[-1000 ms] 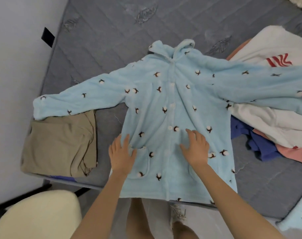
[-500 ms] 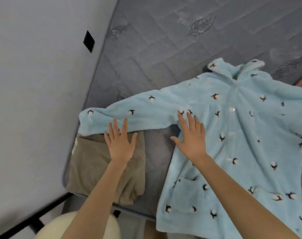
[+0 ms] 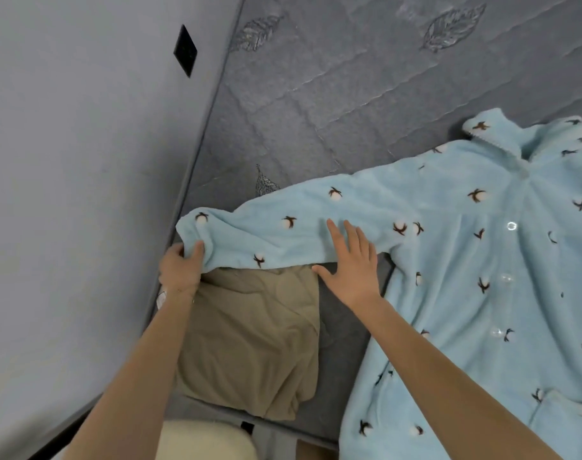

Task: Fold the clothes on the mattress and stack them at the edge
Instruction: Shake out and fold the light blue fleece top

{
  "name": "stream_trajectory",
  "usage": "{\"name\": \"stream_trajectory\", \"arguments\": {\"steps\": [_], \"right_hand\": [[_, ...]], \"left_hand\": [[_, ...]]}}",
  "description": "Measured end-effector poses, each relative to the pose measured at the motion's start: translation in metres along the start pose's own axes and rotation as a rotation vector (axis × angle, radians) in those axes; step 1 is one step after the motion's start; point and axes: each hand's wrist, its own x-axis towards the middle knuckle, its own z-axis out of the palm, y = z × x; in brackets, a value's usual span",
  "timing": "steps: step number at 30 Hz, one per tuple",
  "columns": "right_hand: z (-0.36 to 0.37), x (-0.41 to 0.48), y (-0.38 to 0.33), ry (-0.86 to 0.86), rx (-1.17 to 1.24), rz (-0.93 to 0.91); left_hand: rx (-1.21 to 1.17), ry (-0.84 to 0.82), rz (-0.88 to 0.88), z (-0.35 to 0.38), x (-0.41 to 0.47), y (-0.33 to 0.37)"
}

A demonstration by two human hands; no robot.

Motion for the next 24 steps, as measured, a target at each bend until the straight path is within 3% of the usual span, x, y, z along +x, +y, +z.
{"name": "stream_trajectory", "arguments": {"steps": [5,9,11,14,19,24], "right_hand": [[-0.014,0.003,-0.002,0.035,0.151,0.008],[-0.04,0.008,-0.004,0.101,0.315,-0.033],[-0.056,0.009,-0.004,0.121,0.526,-0.03],[-0.084,0.006,0.008,0.123,0.957,0.122],[-0.129,-0.002,0.09,0.186,1.267,0.265],[-0.172,-0.025,0.19,0.251,1.312,0.397]], "left_hand": [[-0.105,0.053,0.336,0.014,-0.021,0.031],[-0.208,-0.056,0.401,0.049,-0.061,0.075],[-0.262,-0.116,0.428,0.077,-0.086,0.103],[-0.361,-0.276,0.466,0.125,-0.133,0.149],[-0.499,-0.55,0.521,0.204,-0.221,0.202],[-0.497,-0.749,0.493,0.277,-0.296,0.222]]}}
